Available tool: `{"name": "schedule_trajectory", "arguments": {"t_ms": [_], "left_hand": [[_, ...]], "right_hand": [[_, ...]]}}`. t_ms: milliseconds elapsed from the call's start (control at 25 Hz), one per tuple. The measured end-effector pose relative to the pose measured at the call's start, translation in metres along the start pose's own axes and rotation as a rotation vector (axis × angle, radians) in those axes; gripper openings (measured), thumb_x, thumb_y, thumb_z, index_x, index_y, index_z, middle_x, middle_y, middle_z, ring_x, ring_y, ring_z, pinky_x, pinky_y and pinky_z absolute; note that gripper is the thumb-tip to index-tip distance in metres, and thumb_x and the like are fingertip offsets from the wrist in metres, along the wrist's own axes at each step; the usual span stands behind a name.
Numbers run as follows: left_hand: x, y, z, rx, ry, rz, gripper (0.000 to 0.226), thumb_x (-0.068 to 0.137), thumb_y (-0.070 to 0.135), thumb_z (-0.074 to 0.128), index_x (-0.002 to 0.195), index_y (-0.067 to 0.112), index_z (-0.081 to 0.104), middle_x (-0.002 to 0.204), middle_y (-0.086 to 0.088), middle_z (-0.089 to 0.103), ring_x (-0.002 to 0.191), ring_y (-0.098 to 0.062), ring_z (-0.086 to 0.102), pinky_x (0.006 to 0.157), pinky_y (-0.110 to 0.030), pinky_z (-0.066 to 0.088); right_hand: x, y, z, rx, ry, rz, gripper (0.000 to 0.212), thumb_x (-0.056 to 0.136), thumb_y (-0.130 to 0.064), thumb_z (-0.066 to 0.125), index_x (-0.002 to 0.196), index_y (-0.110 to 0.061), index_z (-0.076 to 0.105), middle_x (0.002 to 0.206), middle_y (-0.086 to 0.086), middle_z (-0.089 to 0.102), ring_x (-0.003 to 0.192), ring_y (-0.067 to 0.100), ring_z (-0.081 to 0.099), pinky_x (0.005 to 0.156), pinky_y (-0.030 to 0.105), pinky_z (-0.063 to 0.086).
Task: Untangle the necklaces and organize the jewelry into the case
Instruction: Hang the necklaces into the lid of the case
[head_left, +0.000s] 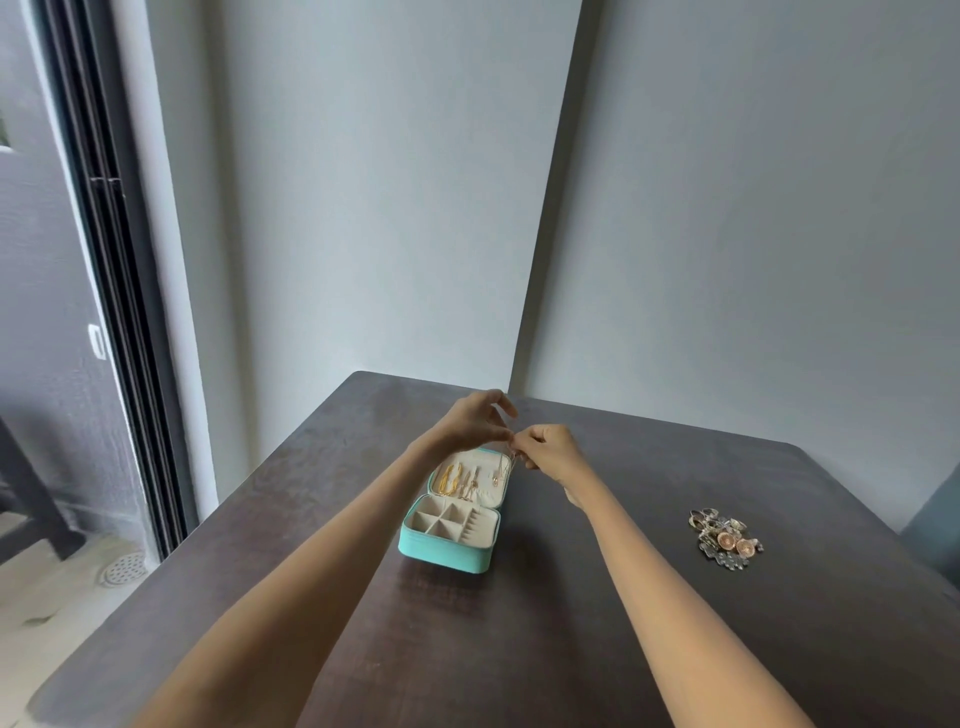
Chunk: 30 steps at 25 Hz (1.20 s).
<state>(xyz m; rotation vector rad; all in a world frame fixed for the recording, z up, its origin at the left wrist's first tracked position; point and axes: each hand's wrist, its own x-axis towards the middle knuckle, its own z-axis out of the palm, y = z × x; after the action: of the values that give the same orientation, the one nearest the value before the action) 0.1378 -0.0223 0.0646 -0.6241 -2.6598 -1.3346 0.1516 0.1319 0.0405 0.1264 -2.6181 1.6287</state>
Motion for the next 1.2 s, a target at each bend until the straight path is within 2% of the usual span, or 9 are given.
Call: {"name": "schedule_trajectory", "arguments": {"t_ms": [200, 320, 400, 560, 760, 840, 960, 1080, 1200], "left_hand": [[-0.003, 0.001, -0.001, -0.017, -0.061, 0.006, 0.027, 0.09, 0.002, 0.052, 0.117, 0.005, 0.051, 0.089, -0.009, 0.057, 0.081, -0.017, 0.055, 0.072, -0.021, 0.045], [-0.013, 0.0, -0.003, -0.228, -0.078, -0.062, 0.03, 0.093, -0.002, 0.044, 0.122, 0.006, 0.044, 0.083, -0.004, 0.052, 0.076, -0.011, 0.052, 0.069, -0.015, 0.043], [-0.019, -0.002, -0.002, -0.395, -0.053, -0.118, 0.032, 0.092, -0.004, 0.042, 0.12, 0.011, 0.045, 0.084, -0.004, 0.052, 0.075, -0.011, 0.052, 0.071, -0.02, 0.042], [-0.028, -0.011, 0.006, -0.627, -0.002, -0.151, 0.033, 0.089, -0.004, 0.043, 0.118, 0.011, 0.049, 0.087, -0.003, 0.055, 0.075, -0.013, 0.052, 0.07, -0.023, 0.041], [-0.033, -0.014, 0.008, -0.83, 0.081, -0.145, 0.042, 0.073, 0.016, 0.057, 0.115, 0.015, 0.053, 0.077, -0.001, 0.059, 0.074, -0.013, 0.053, 0.08, -0.027, 0.039], [-0.037, -0.017, 0.011, -0.825, 0.082, -0.129, 0.041, 0.073, 0.016, 0.064, 0.113, 0.014, 0.056, 0.081, -0.002, 0.063, 0.075, -0.01, 0.059, 0.082, -0.026, 0.042], [-0.039, -0.019, 0.015, -0.73, 0.002, -0.12, 0.026, 0.085, 0.006, 0.066, 0.11, 0.007, 0.057, 0.088, -0.005, 0.065, 0.073, -0.004, 0.064, 0.073, -0.016, 0.049], [-0.038, -0.011, 0.008, -0.648, -0.05, -0.154, 0.006, 0.087, 0.003, 0.063, 0.089, 0.009, 0.061, 0.075, 0.0, 0.065, 0.06, 0.002, 0.062, 0.06, -0.012, 0.047], [-0.032, -0.011, -0.001, -0.494, -0.02, -0.152, 0.014, 0.088, 0.01, 0.064, 0.074, 0.012, 0.064, 0.058, 0.012, 0.064, 0.054, 0.005, 0.056, 0.059, -0.013, 0.041]], "right_hand": [[-0.002, -0.017, 0.007, 0.231, -0.023, 0.065, 0.019, 0.087, -0.016, 0.049, 0.073, -0.014, 0.061, 0.07, 0.0, 0.06, 0.064, 0.013, 0.049, 0.064, 0.026, 0.043], [-0.003, -0.022, 0.007, 0.328, -0.064, 0.118, 0.015, 0.085, -0.013, 0.051, 0.075, -0.012, 0.062, 0.072, 0.001, 0.061, 0.064, 0.012, 0.048, 0.062, 0.024, 0.041], [-0.003, -0.025, 0.007, 0.388, -0.084, 0.139, 0.014, 0.083, -0.012, 0.051, 0.074, -0.011, 0.062, 0.077, 0.004, 0.061, 0.064, 0.012, 0.047, 0.061, 0.025, 0.04], [-0.003, -0.032, 0.007, 0.462, -0.088, 0.165, 0.018, 0.083, -0.009, 0.048, 0.07, -0.007, 0.06, 0.07, 0.004, 0.057, 0.058, 0.011, 0.042, 0.054, 0.023, 0.034], [-0.005, -0.041, 0.006, 0.626, -0.101, 0.188, 0.021, 0.085, -0.008, 0.04, 0.069, -0.008, 0.055, 0.064, 0.002, 0.057, 0.054, 0.009, 0.037, 0.049, 0.021, 0.028], [-0.005, -0.044, 0.006, 0.652, -0.103, 0.185, 0.022, 0.084, -0.009, 0.039, 0.068, -0.009, 0.053, 0.061, 0.002, 0.057, 0.052, 0.009, 0.035, 0.047, 0.02, 0.027], [-0.005, -0.047, 0.008, 0.605, -0.127, 0.154, 0.022, 0.084, -0.013, 0.044, 0.063, -0.012, 0.05, 0.06, 0.0, 0.049, 0.049, 0.008, 0.032, 0.046, 0.02, 0.025], [-0.005, -0.045, 0.005, 0.512, -0.134, 0.108, 0.021, 0.086, -0.016, 0.057, 0.065, -0.015, 0.052, 0.06, -0.001, 0.046, 0.048, 0.007, 0.033, 0.046, 0.02, 0.026], [-0.004, -0.044, -0.002, 0.426, -0.153, 0.098, 0.015, 0.087, -0.019, 0.065, 0.076, -0.012, 0.057, 0.061, -0.003, 0.05, 0.049, 0.005, 0.034, 0.042, 0.016, 0.027]]}}
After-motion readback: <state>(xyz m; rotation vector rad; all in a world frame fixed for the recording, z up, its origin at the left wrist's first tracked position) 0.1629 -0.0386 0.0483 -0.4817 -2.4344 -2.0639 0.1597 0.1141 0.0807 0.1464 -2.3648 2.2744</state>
